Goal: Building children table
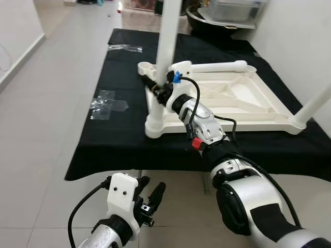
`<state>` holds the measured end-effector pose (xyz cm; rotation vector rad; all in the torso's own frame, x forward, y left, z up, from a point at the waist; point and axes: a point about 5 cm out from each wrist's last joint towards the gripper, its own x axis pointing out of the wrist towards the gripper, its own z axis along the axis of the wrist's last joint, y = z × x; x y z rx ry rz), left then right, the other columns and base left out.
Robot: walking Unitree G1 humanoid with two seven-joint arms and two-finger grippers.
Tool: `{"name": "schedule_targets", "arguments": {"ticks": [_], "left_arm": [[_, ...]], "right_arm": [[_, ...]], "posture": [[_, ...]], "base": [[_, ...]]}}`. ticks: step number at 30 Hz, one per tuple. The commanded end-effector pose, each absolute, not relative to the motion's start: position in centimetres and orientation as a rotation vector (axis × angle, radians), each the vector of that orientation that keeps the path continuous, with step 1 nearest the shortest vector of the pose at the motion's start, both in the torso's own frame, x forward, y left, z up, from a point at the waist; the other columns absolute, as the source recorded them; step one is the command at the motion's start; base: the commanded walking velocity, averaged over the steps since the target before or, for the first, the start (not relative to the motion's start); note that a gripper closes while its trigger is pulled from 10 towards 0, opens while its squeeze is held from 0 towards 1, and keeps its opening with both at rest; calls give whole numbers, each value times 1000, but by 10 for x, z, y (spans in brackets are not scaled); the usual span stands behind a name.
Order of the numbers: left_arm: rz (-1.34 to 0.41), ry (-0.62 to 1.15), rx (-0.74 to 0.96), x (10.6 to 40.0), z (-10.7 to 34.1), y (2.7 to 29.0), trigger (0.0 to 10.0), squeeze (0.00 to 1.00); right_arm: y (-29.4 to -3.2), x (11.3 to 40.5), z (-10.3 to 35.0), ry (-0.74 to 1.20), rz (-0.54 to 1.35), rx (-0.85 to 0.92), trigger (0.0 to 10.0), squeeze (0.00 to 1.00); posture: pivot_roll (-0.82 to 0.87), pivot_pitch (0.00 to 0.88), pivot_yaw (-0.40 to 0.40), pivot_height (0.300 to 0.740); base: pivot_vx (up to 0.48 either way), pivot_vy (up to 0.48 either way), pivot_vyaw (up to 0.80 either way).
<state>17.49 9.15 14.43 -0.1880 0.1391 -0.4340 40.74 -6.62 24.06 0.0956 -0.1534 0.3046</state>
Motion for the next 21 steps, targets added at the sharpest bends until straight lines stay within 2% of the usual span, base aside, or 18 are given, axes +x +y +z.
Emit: {"name": "schedule_targets", "arguments": {"ticks": [1, 3, 4, 5, 10, 12, 21], "left_arm": [[-428, 154, -178, 174, 142, 91, 10000, 0], [-426, 153, -179, 175, 142, 92, 10000, 0], [-426, 153, -179, 175, 142, 92, 10000, 0], [-424, 154, -180, 175, 142, 92, 10000, 0], [-424, 154, -179, 175, 142, 92, 10000, 0], [-423, 153, -180, 175, 142, 92, 10000, 0], [-425, 155, -179, 176, 142, 91, 10000, 0]], "right_arm": [[-97, 411, 221, -66, 31, 128, 0, 0], [-103, 410, 221, -77, -108, 141, 0, 0], [-103, 410, 221, -77, -108, 141, 0, 0], [-107, 407, 220, -91, -225, 144, 0, 0], [-108, 402, 217, -86, -373, 149, 0, 0], [-107, 398, 213, -52, -514, 175, 0, 0], [-92, 392, 213, 29, -676, 252, 0, 0]], "posture": [[125, 103, -159, 740], [127, 101, -159, 740], [127, 101, -159, 740], [127, 102, -159, 740], [128, 100, -161, 740], [129, 103, -160, 740], [135, 112, -159, 740]], "base": [[0, 0, 0], [0, 0, 0], [0, 0, 0], [0, 0, 0], [0, 0, 0], [0, 0, 0], [0, 0, 0]]}}
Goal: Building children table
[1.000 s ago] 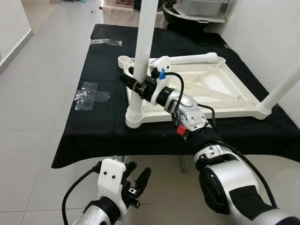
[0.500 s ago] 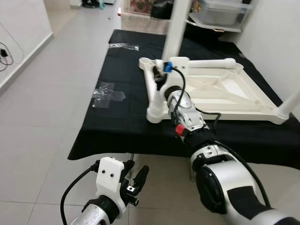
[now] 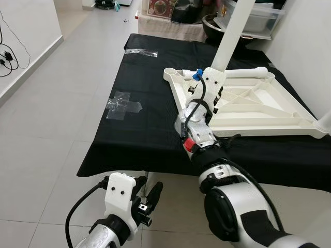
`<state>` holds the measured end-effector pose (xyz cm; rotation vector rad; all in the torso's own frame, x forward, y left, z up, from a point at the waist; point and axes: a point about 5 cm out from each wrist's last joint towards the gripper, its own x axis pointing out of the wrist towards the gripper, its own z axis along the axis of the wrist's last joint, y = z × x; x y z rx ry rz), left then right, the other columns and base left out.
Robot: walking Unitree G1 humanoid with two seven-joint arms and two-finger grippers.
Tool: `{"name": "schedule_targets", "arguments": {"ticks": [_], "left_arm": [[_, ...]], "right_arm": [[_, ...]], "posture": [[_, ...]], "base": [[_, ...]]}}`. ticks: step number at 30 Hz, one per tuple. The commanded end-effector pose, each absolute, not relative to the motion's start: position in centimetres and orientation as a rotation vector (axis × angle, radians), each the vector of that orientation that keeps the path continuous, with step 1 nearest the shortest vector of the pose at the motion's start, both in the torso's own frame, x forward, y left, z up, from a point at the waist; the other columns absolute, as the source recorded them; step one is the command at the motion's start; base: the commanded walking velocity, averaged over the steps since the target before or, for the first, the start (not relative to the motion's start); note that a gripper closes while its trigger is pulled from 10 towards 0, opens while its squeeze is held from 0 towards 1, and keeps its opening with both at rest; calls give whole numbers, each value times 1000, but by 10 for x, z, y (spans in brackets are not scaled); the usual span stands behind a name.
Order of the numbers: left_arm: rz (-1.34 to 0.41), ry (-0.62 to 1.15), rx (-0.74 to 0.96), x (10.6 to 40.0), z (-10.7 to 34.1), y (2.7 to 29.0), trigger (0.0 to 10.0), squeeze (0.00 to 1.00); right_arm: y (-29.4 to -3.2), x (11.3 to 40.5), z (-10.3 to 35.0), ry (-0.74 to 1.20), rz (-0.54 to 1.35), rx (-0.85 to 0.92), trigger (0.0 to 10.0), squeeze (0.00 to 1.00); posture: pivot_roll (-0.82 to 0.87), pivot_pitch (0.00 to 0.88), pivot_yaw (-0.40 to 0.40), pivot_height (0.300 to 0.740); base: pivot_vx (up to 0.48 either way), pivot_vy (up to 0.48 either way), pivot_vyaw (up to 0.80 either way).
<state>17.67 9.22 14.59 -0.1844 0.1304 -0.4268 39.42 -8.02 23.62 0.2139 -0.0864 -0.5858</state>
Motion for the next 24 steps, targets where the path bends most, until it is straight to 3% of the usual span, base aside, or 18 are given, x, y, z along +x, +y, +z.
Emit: {"name": "schedule_targets", "arguments": {"ticks": [1, 2, 3, 4, 5, 10, 11, 17, 18, 23, 24], "left_arm": [[-425, 156, -179, 176, 142, 91, 10000, 0], [-425, 156, -179, 176, 142, 91, 10000, 0], [-426, 156, -178, 176, 142, 91, 10000, 0], [-426, 157, -178, 176, 142, 91, 10000, 0], [-427, 158, -177, 176, 142, 91, 10000, 0], [-428, 160, -176, 176, 141, 92, 10000, 0], [-429, 160, -176, 176, 141, 92, 10000, 0], [-427, 163, -176, 177, 140, 92, 10000, 0], [-424, 164, -177, 177, 140, 92, 10000, 0], [-424, 162, -178, 177, 140, 92, 10000, 0], [-425, 162, -179, 177, 140, 92, 10000, 0]], "right_arm": [[-91, 391, 214, 27, -674, 258, 0, 0], [-91, 391, 214, 27, -674, 258, 0, 0], [-89, 392, 215, 24, -661, 270, 1922, 0], [-88, 392, 215, 22, -652, 277, 1922, 0], [-86, 392, 217, 5, -616, 277, 10000, 0], [-80, 393, 224, -37, -547, 262, 10000, 0], [-79, 394, 225, -48, -517, 261, 10000, 1000], [-81, 395, 232, -98, -456, 229, 10000, 1000], [-84, 396, 235, -139, -396, 201, 10000, 0], [-86, 396, 237, -164, -360, 190, 10000, 0], [-89, 397, 242, -221, -258, 215, 10000, 0]], "posture": [[135, 112, -159, 740], [135, 112, -159, 740], [134, 112, -158, 740], [134, 112, -158, 740], [136, 115, -156, 740], [133, 114, -154, 740], [131, 114, -153, 740], [129, 116, -153, 740], [127, 117, -151, 740], [127, 117, -151, 740], [127, 116, -152, 740]], "base": [[0, 0, 0], [0, 0, 0], [0, 0, 0], [0, 0, 0], [0, 0, 0], [0, 0, 0], [0, 0, 0], [0, 0, 0], [0, 0, 0], [0, 0, 0], [0, 0, 0]]}}
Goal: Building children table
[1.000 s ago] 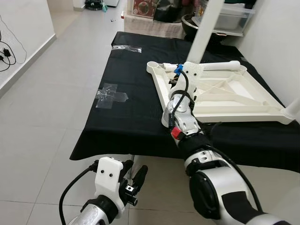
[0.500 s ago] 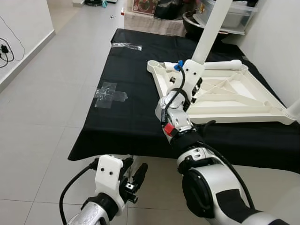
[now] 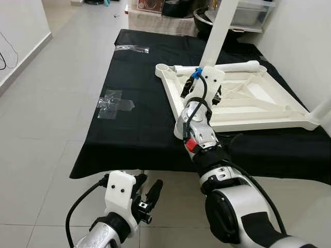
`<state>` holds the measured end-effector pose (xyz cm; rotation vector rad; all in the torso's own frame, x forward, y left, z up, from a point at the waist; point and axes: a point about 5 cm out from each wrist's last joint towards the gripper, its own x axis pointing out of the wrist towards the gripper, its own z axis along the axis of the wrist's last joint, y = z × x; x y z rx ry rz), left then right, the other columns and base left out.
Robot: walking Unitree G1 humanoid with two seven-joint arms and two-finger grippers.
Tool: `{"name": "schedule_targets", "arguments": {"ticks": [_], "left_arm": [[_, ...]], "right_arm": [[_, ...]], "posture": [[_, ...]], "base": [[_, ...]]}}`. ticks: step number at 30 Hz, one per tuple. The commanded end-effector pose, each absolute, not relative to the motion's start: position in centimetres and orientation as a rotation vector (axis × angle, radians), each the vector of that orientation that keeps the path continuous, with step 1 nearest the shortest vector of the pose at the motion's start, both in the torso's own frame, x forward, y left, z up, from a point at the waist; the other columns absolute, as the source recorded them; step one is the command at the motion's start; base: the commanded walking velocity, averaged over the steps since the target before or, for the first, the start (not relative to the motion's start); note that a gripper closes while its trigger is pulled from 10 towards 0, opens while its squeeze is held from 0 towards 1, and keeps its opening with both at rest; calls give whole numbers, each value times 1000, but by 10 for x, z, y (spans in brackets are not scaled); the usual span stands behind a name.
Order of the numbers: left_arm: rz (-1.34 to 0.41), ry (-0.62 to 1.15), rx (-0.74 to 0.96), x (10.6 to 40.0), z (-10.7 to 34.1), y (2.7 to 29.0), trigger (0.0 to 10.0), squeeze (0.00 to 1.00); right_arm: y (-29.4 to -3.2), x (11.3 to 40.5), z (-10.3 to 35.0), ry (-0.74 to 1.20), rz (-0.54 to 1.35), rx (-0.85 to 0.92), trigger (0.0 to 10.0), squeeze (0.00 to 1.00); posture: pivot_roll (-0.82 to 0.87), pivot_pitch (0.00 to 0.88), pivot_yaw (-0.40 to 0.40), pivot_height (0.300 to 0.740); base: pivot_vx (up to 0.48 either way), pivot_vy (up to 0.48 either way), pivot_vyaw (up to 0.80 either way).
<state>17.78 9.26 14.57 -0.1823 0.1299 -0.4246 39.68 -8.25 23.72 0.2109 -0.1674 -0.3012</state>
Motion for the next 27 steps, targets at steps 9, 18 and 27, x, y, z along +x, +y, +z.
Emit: {"name": "schedule_targets", "arguments": {"ticks": [9, 18, 27], "left_arm": [[-425, 160, -179, 179, 140, 91, 10000, 0], [-423, 155, -178, 179, 141, 91, 10000, 0], [-419, 152, -179, 179, 141, 90, 10000, 0]], "right_arm": [[-99, 403, 246, -277, 144, 224, 10000, 0], [-114, 411, 246, -239, 373, 126, 10000, 0], [-101, 408, 242, -113, 743, 189, 10000, 0]], "posture": [[124, 114, -151, 740], [130, 113, -159, 740], [143, 118, -168, 740]], "base": [[0, 0, 0], [0, 0, 0], [0, 0, 0]]}}
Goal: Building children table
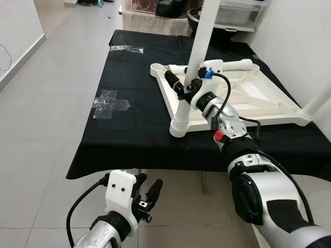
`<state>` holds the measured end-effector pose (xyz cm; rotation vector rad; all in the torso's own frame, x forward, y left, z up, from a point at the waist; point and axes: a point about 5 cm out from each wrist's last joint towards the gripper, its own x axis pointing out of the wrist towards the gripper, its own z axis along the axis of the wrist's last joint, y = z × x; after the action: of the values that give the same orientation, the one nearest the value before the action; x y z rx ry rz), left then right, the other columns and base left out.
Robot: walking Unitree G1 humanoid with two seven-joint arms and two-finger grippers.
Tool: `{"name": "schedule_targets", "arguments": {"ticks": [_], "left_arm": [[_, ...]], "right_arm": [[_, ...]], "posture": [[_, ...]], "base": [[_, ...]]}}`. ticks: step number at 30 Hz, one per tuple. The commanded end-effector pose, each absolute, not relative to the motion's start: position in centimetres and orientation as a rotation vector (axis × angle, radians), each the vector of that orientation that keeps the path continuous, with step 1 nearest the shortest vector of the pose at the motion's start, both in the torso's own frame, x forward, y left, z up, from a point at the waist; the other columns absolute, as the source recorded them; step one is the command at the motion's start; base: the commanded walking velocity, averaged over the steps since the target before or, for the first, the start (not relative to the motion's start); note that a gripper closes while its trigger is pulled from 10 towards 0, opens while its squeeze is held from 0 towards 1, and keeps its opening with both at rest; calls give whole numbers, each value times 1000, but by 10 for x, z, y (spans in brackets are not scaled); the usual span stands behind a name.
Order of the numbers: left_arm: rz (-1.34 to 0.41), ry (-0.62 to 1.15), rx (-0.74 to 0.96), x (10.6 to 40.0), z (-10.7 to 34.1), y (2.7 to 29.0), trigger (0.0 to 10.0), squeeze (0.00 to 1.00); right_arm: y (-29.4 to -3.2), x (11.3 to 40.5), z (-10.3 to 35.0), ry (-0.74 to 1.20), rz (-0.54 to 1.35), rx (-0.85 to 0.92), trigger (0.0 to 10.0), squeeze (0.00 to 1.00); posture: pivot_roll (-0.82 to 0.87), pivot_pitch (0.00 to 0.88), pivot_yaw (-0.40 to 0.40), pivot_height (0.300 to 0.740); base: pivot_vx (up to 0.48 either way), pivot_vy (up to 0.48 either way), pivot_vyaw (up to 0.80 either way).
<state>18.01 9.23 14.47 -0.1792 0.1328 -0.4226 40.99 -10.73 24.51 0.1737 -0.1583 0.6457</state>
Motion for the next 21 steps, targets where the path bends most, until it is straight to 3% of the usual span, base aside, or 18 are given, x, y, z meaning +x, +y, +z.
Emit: {"name": "schedule_targets", "arguments": {"ticks": [1, 3, 6, 7, 9, 10, 15, 19, 20, 21], "left_arm": [[-417, 154, -178, 178, 141, 91, 10000, 0], [-414, 155, -177, 178, 142, 91, 10000, 0], [-414, 155, -177, 178, 142, 91, 10000, 0], [-412, 154, -178, 177, 142, 91, 10000, 0], [-411, 154, -178, 177, 142, 91, 10000, 0], [-409, 150, -181, 177, 142, 91, 10000, 0], [-345, 147, -272, 179, 144, 99, 10000, 0], [-300, 134, -274, 185, 144, 105, 10000, 0], [-250, 118, -254, 192, 145, 112, 10000, 0], [-193, 108, -225, 197, 145, 118, 10000, 0]], "right_arm": [[-98, 406, 241, -79, 846, 174, 10000, 0], [-96, 403, 239, -34, 944, 156, 10000, 0], [-96, 403, 239, -34, 944, 156, 10000, 0], [-98, 405, 239, -8, 924, 122, 9098, 0], [-99, 407, 239, 0, 898, 97, 9098, 0], [-101, 409, 240, -5, 843, 51, 0, 0], [-95, 415, 251, -147, 600, -88, 0, 0], [-88, 412, 244, -169, 582, -86, 0, 0], [-87, 410, 230, -141, 557, -31, 2431, 0], [-88, 405, 220, -147, 552, 54, 10000, 0]], "posture": [[143, 118, -168, 740], [151, 123, -170, 740], [151, 123, -170, 740], [155, 126, -175, 740], [155, 126, -175, 740], [155, 126, -175, 740], [111, 133, -168, 740], [105, 112, -167, 740], [121, 88, -166, 740], [127, 79, -158, 740]], "base": [[0, 0, 0], [0, 0, 0], [0, 0, 0], [0, 0, 0], [0, 0, 0], [0, 0, 0], [0, 0, 0], [0, 0, 0], [0, 0, 0], [0, 0, 0]]}}
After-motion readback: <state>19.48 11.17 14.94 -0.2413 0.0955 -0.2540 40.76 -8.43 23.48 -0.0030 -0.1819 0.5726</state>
